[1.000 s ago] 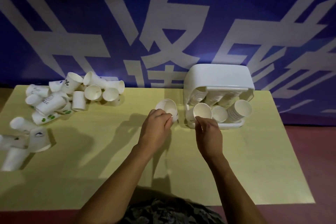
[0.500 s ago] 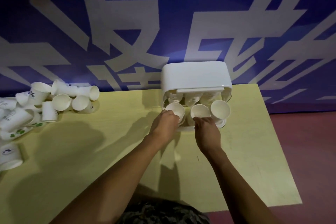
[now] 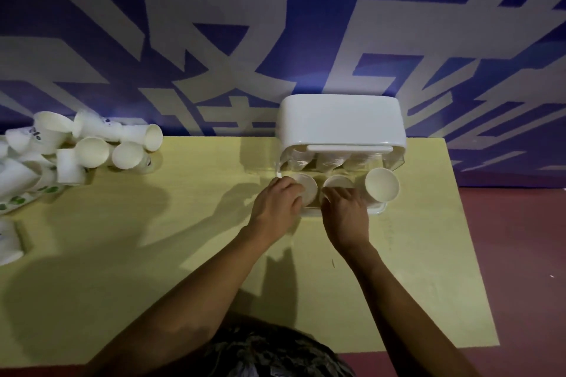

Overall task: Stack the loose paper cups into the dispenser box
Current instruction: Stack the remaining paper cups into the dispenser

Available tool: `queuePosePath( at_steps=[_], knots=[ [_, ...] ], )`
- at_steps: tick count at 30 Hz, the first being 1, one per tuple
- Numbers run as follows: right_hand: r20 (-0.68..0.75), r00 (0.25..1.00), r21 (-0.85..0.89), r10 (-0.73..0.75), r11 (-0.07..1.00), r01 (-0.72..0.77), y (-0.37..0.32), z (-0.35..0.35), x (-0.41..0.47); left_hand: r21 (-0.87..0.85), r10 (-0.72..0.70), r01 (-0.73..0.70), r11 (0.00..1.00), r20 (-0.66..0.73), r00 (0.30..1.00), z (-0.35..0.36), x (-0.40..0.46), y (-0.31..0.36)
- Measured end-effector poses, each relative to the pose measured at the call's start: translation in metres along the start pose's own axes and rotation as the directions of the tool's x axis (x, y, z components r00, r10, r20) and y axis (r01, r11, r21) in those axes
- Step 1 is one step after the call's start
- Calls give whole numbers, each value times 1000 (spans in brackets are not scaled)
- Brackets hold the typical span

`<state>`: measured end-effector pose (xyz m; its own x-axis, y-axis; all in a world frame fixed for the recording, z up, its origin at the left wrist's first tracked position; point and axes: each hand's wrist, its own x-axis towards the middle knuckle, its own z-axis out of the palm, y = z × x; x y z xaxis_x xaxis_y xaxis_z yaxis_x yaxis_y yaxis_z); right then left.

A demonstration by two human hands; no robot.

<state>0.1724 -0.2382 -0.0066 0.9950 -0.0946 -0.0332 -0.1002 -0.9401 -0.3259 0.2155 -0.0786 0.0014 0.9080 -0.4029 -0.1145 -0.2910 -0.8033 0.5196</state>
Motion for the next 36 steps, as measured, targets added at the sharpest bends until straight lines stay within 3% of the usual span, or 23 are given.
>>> queuePosePath(
  at_steps=[6, 14, 18, 21, 30, 36],
  knots=[
    [66, 988, 138, -137, 982, 127, -73, 21, 0, -61, -238, 233, 971, -107, 965, -36, -57, -78],
    [157, 939, 230, -307, 936, 267, -195, 66, -2, -83, -528, 524, 848, -231, 817, -100, -145, -209],
    [198, 926, 229, -320, 934, 274, -255, 86, 4, -115, -608, 601, 791, -257, 751, -134, -178, -273],
    [243, 917, 210, -316, 940, 268, -296, 103, 12, -113, -589, 581, 806, -257, 766, -155, -186, -312],
    [247, 939, 132, -241, 968, 214, -380, 140, 55, -66, -324, 317, 946, -159, 933, -194, -128, -375],
    [299, 948, 80, -104, 993, 83, -405, 159, 81, -68, -285, 282, 957, -36, 958, -188, -92, -399]
  ],
)
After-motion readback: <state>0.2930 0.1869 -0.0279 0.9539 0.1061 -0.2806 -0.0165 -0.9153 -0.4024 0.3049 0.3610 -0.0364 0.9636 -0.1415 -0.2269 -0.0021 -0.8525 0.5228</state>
